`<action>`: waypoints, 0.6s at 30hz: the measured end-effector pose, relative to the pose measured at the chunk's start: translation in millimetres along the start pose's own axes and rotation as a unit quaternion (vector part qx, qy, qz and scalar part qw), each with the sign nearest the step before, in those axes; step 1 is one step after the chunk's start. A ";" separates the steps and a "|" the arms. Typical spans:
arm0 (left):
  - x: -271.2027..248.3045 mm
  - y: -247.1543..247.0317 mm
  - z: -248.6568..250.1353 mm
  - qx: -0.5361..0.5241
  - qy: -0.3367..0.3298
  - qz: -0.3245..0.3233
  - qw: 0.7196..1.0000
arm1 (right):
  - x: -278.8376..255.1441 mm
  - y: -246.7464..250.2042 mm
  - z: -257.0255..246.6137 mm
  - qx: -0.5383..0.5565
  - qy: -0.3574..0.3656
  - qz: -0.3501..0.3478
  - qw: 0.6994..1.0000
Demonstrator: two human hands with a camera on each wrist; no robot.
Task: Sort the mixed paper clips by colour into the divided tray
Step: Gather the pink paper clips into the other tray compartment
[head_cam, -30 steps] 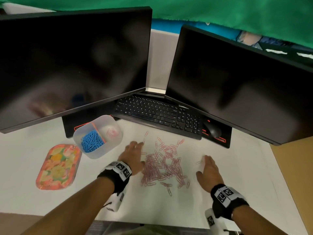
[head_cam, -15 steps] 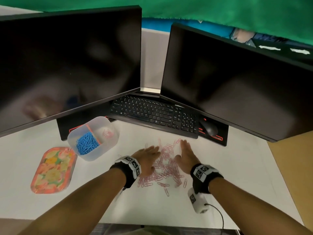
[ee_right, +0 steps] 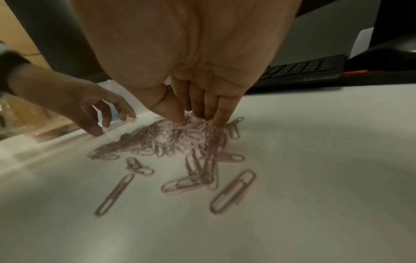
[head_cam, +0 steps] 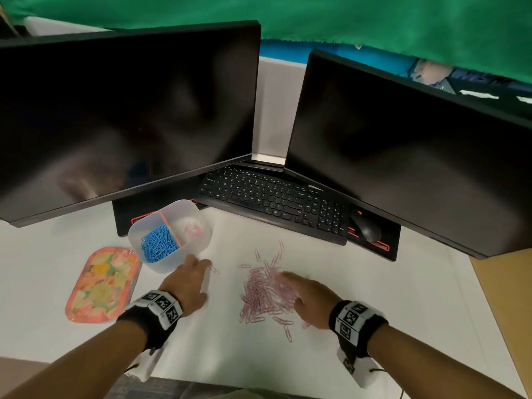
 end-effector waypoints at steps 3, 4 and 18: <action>1.7 -8.2 17.5 -0.034 -0.038 -0.027 0.998 | -12.4 7.1 15.6 0.025 -0.049 0.061 0.997; 2.7 -11.3 26.0 -0.040 -0.054 -0.033 0.997 | -17.9 9.5 24.4 0.014 -0.078 0.088 0.993; 19.2 -41.8 97.5 -0.037 -0.112 -0.051 0.992 | -5.8 -18.9 12.0 0.043 -0.148 0.090 0.984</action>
Point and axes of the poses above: each hand's wrist, its own x-axis towards the middle knuckle, its own y-axis out of the back of the hand, z = x × y, the point moved 2 cm from there along x, towards the middle knuckle, and after that the axes turned 4 degrees about -x, right-handed, at the moved point
